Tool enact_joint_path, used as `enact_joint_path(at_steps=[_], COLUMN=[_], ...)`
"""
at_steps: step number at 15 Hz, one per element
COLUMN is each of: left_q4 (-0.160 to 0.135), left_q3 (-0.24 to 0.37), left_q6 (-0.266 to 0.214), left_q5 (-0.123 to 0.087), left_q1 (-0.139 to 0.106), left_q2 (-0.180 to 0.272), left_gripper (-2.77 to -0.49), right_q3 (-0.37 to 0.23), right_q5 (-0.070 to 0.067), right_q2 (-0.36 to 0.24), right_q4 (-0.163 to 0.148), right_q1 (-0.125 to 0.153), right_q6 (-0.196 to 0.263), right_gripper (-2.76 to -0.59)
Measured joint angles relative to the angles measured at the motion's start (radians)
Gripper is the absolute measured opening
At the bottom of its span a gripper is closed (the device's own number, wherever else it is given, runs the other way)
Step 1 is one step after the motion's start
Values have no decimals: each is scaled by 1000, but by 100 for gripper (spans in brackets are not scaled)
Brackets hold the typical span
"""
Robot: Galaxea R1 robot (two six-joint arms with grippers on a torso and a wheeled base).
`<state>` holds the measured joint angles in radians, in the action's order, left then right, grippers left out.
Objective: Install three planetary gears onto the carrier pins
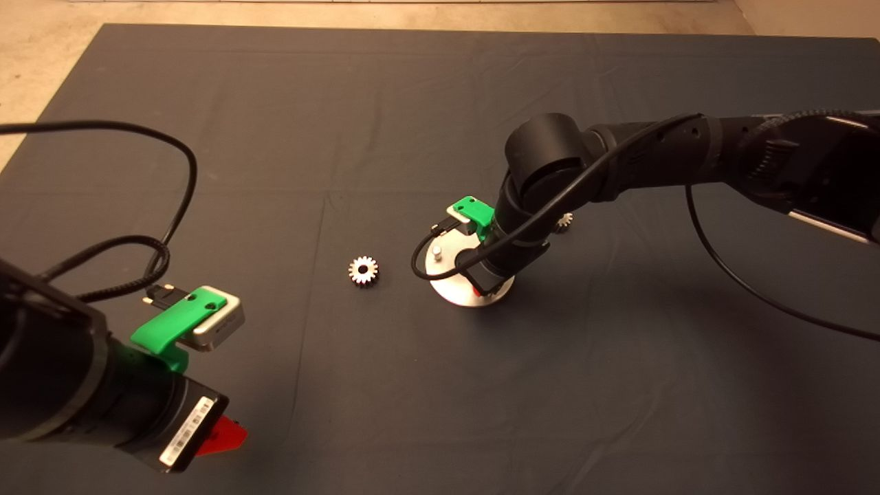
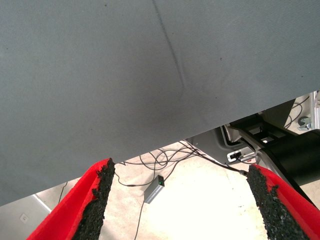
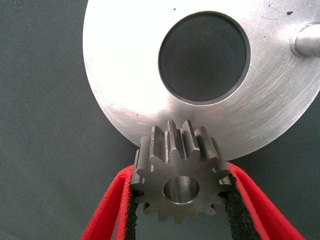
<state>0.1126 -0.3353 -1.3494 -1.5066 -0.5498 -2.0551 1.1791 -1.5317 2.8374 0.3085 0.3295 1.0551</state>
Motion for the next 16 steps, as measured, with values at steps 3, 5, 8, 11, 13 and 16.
enact_joint_path(at_steps=[3,5,8,11,13,16], left_q4=[0,0,0,0,0,0], left_q3=[0,0,0,0,0,0], left_q6=[0,0,0,0,0,0], left_q5=[2,1,2,2,2,2], left_q1=[0,0,0,0,0,0], left_q2=[8,14,14,14,14,14], left_gripper=[-137,-137,-137,-137,-137,-137], right_q3=[-1,-4,-13,-17,-19,-19], right_q5=[0,-1,0,0,0,0], right_q2=[5,5,5,5,5,4], right_q4=[1,1,1,1,1,1], right_q1=[0,0,0,0,0,-1], right_q6=[0,0,0,0,0,-2], right_gripper=[-234,-234,-234,-234,-234,-234])
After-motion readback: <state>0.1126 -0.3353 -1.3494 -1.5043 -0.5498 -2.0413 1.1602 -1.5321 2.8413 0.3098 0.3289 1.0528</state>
